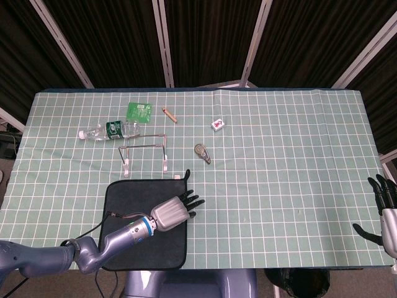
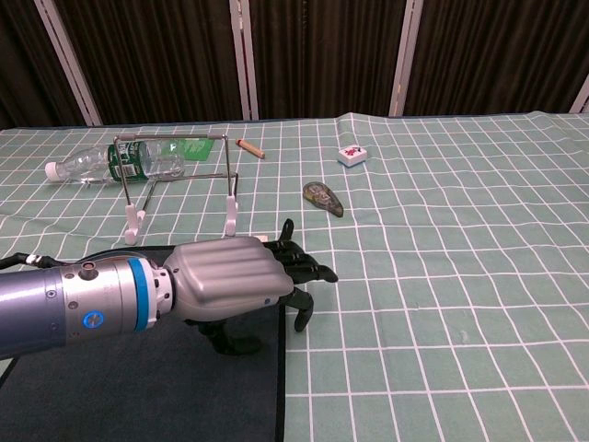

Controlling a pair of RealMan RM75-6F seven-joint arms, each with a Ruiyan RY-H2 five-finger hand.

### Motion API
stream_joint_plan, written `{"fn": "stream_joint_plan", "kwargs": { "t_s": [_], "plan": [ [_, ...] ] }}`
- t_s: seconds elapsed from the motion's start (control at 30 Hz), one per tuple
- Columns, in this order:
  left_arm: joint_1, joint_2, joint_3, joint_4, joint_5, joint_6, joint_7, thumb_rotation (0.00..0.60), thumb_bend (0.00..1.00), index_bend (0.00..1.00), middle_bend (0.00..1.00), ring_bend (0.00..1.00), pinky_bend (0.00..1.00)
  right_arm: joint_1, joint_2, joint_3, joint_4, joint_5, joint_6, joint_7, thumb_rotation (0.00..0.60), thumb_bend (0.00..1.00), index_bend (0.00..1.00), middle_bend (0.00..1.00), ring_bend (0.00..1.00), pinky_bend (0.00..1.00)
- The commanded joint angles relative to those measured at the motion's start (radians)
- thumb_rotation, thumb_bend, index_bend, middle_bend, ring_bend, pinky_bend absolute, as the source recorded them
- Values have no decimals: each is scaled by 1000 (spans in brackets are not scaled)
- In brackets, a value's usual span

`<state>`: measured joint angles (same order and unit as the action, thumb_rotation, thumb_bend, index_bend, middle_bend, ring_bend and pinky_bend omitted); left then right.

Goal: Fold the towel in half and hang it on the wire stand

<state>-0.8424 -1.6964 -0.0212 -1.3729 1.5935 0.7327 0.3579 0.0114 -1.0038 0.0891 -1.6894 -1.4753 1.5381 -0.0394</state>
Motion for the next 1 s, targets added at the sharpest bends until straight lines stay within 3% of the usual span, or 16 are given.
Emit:
{"fn": "stream_joint_plan", "kwargs": {
  "t_s": [0.03, 0.87, 1.0],
  "plan": [
    [-4, -5, 3, 4, -8, -5, 8, 600, 428, 359, 0, 0, 0, 0, 1, 0, 1, 1, -1, 2, 600, 0, 0, 0, 0, 0],
    [-10, 15, 34, -9, -43, 27, 19, 600, 432, 479, 0, 0, 0, 0, 1, -4, 2, -1, 0, 4, 600, 0, 0, 0, 0, 0],
    [-11, 19, 36, -13, -46, 31, 16, 600, 481, 537, 0, 0, 0, 0, 2, -5, 2, -3, 2, 6, 600, 0, 0, 0, 0, 0]
  ]
}}
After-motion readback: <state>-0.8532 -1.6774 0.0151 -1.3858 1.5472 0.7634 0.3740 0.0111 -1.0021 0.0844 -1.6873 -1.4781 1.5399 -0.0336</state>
